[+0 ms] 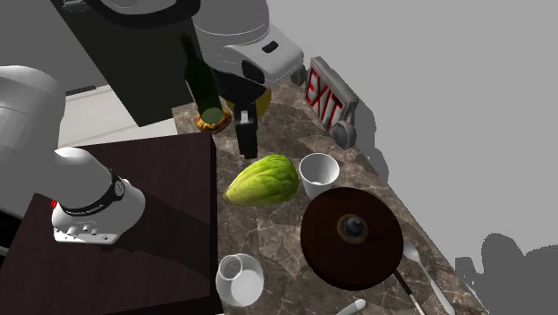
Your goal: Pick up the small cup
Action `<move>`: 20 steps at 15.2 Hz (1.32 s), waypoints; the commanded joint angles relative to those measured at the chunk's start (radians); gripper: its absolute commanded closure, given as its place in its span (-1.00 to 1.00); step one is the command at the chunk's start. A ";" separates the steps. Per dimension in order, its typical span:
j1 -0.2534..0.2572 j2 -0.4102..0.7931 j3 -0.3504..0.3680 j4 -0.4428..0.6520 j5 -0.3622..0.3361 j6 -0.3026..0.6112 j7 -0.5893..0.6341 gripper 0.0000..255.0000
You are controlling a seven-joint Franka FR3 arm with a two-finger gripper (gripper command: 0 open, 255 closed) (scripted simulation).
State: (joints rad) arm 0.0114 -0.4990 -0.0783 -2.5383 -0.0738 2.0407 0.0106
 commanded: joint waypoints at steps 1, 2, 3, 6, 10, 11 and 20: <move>0.005 0.072 -0.011 0.004 0.013 0.077 -0.010 -1.00; 0.008 0.108 -0.018 0.006 0.021 0.114 -0.017 -1.00; 0.011 0.145 -0.024 0.009 0.029 0.150 -0.025 -1.00; 0.021 0.260 -0.041 0.028 0.063 0.255 -0.054 -1.00; 0.035 0.422 -0.057 0.075 0.130 0.377 -0.109 -1.00; 0.037 0.464 -0.059 0.091 0.152 0.404 -0.126 -1.00; 0.007 0.833 -0.009 0.300 0.363 0.572 -0.291 -1.00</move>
State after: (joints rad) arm 0.0263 0.2926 -0.0970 -2.2673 0.2656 2.5985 -0.2610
